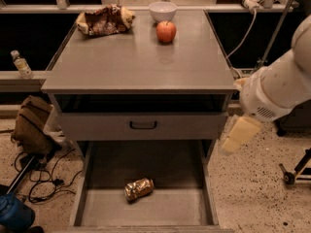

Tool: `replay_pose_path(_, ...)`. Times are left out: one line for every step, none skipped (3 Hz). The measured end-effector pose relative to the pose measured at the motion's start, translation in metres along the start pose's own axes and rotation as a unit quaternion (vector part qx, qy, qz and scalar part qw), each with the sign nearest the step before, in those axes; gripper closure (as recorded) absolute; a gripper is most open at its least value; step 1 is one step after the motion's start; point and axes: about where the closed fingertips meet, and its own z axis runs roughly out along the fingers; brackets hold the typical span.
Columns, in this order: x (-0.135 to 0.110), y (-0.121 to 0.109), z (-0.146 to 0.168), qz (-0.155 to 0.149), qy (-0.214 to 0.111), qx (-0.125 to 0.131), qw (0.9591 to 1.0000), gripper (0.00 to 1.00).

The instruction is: Pick orange can from middle drawer and place on counter

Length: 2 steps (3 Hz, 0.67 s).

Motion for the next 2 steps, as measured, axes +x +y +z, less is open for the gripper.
replay_pose_path(-0.001, -0.005, 0.046, 0.025, -0.025, 0.023, 0.9991, 0.00)
replay_pose_path(-0.012, -0.023, 0.044, 0.024, -0.046, 0.059, 0.9969, 0.00)
